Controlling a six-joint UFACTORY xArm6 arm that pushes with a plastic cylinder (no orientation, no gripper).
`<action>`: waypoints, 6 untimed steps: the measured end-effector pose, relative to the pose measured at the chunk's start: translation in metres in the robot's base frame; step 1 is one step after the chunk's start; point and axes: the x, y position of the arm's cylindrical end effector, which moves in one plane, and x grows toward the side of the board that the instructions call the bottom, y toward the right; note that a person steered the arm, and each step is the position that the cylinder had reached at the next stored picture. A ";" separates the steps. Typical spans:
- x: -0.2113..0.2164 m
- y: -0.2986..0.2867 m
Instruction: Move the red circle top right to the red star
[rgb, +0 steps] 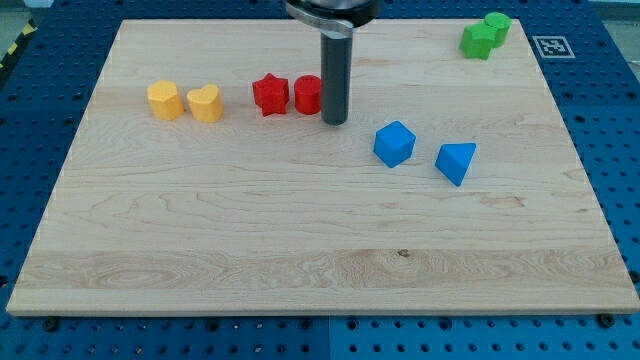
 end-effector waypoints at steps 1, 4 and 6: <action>0.000 -0.002; -0.027 -0.050; -0.063 -0.047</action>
